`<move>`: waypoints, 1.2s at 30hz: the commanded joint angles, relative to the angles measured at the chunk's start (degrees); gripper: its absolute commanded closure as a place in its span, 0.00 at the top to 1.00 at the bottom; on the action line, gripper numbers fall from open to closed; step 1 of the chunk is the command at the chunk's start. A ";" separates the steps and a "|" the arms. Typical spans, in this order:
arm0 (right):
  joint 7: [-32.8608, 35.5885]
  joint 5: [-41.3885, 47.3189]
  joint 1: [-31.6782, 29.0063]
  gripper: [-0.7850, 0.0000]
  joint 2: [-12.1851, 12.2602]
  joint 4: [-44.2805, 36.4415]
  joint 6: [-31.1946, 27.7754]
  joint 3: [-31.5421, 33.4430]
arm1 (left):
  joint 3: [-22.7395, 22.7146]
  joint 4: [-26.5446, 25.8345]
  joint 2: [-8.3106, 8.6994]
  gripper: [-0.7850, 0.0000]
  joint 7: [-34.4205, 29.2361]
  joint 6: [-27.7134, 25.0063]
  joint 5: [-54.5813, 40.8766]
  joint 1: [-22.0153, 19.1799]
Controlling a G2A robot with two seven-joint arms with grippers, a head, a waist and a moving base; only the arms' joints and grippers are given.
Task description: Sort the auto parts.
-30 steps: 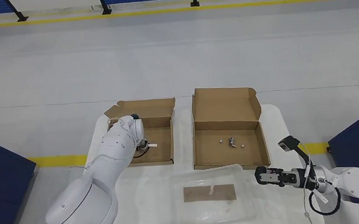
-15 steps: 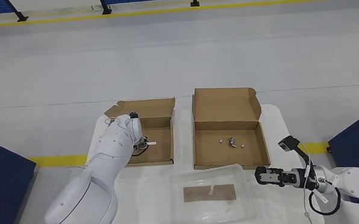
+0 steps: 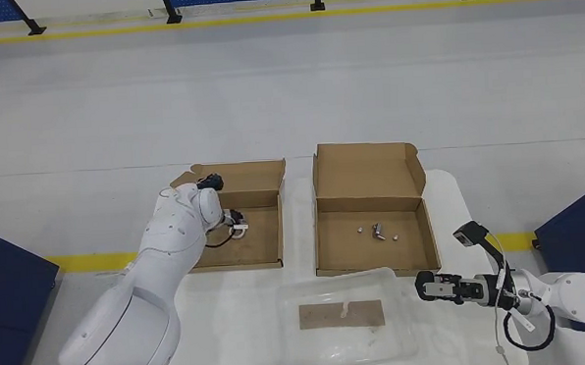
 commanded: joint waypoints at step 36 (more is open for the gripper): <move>0.00 0.01 0.00 1.00 0.00 0.00 0.00 0.00 | -20.38 -12.97 11.50 1.00 -17.84 -30.55 -28.66 10.27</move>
